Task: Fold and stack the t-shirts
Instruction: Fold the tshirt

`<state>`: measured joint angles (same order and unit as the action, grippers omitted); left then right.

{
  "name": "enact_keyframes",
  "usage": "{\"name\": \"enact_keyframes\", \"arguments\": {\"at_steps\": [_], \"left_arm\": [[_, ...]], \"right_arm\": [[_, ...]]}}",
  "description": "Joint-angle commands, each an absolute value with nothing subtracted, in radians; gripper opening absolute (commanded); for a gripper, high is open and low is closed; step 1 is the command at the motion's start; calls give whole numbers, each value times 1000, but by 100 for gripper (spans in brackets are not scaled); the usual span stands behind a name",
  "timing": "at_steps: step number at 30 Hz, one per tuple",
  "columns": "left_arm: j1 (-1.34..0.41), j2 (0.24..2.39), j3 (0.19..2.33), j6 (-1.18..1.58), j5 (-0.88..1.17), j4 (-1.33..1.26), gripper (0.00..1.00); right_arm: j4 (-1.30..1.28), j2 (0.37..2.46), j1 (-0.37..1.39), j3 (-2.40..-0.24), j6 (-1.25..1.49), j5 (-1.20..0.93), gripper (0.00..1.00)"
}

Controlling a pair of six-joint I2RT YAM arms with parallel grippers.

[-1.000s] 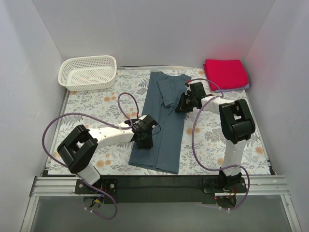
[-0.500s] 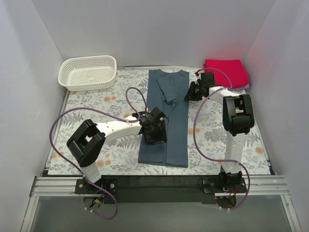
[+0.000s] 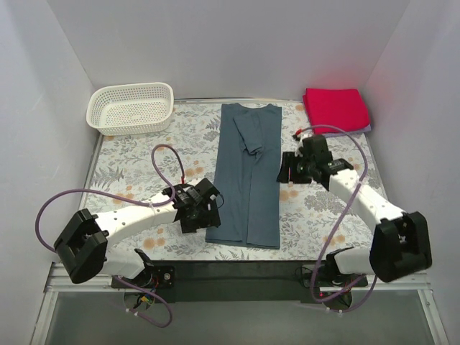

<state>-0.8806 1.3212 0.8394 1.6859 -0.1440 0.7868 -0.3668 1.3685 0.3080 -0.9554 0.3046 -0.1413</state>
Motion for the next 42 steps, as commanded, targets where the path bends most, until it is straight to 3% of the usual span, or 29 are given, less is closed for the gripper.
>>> {"name": "enact_keyframes", "arguments": {"at_steps": [1,10,27,42], "left_arm": [[-893,1309,781,1707,-138,830,69],[-903,1347,778,1698,-124,778,67],[-931,1473,792,1681,-123,744,36],[-945,1508,784,1669,-115,735,31]], "right_arm": [[-543,1235,417,-821,366,-52,54],[-632,945,630,-525,626,-75,53],[-595,1067,828,-515,747,-40,45],[-630,1100,887,-586,779,41,45]]}}
